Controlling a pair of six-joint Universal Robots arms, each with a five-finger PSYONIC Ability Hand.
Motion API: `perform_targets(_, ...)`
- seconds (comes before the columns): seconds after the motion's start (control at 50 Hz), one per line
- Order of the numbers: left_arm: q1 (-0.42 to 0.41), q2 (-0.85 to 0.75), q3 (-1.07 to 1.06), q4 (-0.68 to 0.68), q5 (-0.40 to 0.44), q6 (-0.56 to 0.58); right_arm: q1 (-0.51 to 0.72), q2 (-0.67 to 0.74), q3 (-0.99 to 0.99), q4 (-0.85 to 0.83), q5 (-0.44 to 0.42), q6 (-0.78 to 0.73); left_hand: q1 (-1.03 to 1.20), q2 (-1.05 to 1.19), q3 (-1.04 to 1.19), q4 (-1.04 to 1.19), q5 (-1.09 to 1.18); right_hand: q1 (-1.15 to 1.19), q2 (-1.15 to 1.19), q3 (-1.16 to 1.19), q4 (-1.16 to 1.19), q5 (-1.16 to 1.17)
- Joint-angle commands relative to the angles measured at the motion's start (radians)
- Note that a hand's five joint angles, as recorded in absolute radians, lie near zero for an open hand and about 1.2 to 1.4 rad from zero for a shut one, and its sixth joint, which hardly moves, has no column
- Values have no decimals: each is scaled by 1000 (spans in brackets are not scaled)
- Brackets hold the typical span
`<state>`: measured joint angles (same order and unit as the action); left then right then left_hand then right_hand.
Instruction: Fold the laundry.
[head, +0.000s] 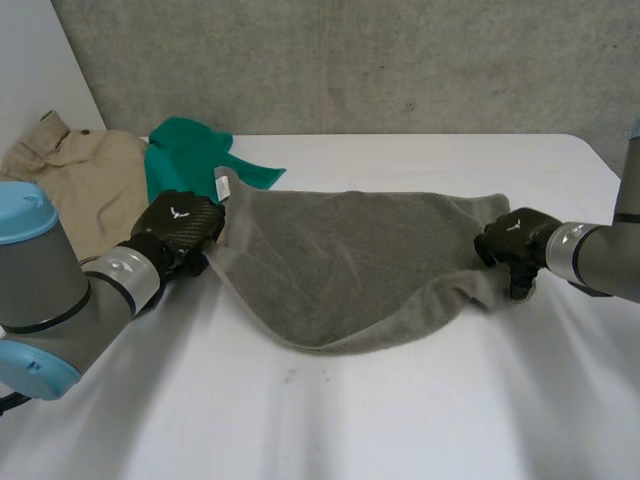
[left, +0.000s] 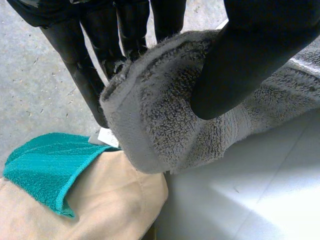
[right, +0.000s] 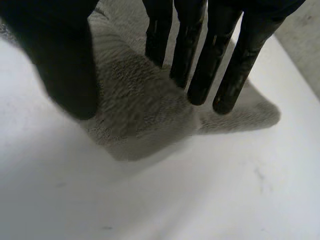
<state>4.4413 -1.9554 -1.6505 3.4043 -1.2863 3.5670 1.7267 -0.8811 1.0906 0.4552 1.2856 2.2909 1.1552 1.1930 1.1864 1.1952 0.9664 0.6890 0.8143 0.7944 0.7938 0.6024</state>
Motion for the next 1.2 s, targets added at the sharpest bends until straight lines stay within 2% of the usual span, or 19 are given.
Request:
perform_targets(0.02,-5,48,-17,-48,-17,9,2,-13,14,-4,35,44,241,203,210,201,255,707,582,602,602,619)
perform_targets(0.1,-10,137,-48,-127,-76,18,-22,-139,67,-18,38,91,241,203,210,201,255,707,582,602,602,619)
perform_targets(0.18,-4,245,-86,-259,-110,55,-105,-306,165,-3,46,65,241,203,210,201,255,707,582,602,602,619)
perform_targets(0.26,-3,352,-146,-478,-114,140,-189,-445,312,118,40,-109,241,203,210,201,255,707,582,602,602,619)
perform_targets(0.34,-16,392,-196,-647,-113,212,-222,-516,444,236,37,-269,241,203,210,201,255,707,582,602,602,619)
perform_targets(0.42,-30,372,-213,-692,-113,242,-231,-542,515,229,28,-312,241,203,210,201,255,707,582,602,602,619)
perform_targets(0.48,-33,330,-198,-646,-114,245,-223,-536,526,185,14,-309,241,203,210,201,255,707,582,602,602,619)
perform_targets(0.54,-34,221,-151,-530,-120,247,-216,-503,517,94,17,-303,241,203,210,201,255,707,582,602,602,619)
perform_targets(0.64,-40,54,0,-405,-126,239,-178,-372,430,-25,37,-259,241,203,210,201,255,707,582,602,602,619)
perform_targets(0.72,-85,-88,191,-347,-157,237,-92,-274,278,-102,69,-141,241,203,210,201,255,707,582,602,602,619)
perform_targets(0.8,-122,-200,424,-261,-241,246,-23,-200,54,-229,148,-44,241,203,210,201,255,707,582,602,602,619)
perform_targets(0.82,-122,-224,517,-200,-272,245,-15,-197,10,-271,159,-28,241,203,210,201,255,707,582,602,602,619)
perform_targets(0.86,-122,-238,610,-128,-291,240,-3,-194,-52,-347,172,-7,241,203,210,201,255,707,582,602,602,619)
perform_targets(0.88,-123,-240,686,-41,-294,240,2,-196,-104,-454,179,24,241,203,210,201,255,707,582,602,602,619)
perform_targets(0.94,-123,-235,771,113,-292,237,1,-208,-149,-637,190,77,241,203,210,201,255,707,582,602,602,619)
perform_targets(0.96,-120,-228,799,210,-292,236,-1,-226,-153,-752,204,105,241,203,210,201,255,707,582,602,602,619)
perform_targets(1.04,-128,-198,814,380,-292,227,1,-259,-152,-900,238,120,241,203,210,201,255,707,582,602,602,619)
perform_targets(1.2,-126,-175,692,333,-292,136,14,-268,-74,-862,236,120,241,203,210,201,255,707,582,602,602,619)
